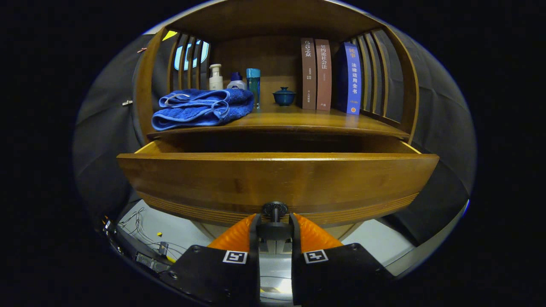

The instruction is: Pull open the drawer, take out the items inside it, and place them on the countertop above the cabinet.

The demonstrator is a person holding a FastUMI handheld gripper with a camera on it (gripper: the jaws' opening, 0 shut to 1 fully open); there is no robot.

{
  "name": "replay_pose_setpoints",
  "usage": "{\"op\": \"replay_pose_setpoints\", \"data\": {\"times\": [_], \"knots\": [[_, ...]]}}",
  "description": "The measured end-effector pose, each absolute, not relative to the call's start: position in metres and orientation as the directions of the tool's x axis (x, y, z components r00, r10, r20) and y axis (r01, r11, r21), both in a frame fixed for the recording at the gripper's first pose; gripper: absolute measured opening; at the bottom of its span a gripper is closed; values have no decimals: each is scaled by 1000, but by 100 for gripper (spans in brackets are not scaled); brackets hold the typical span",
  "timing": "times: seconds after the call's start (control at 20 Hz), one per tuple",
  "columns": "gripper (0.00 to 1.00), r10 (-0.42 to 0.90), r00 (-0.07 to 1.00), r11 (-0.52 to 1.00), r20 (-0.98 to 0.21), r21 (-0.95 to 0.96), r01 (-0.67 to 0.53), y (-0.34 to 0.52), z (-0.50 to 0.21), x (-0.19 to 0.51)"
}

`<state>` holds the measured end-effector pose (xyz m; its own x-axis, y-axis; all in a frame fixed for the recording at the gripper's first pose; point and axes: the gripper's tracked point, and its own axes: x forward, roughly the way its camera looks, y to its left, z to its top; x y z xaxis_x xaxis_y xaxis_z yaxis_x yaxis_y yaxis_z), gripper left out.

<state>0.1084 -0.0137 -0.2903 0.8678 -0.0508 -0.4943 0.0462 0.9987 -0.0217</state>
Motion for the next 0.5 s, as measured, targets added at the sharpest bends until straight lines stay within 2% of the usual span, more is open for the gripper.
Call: {"op": "replay_pose_setpoints", "data": {"times": [0.5], "knots": [[33,-56,839,998,-541,-28,49,-8,-289,17]]}}
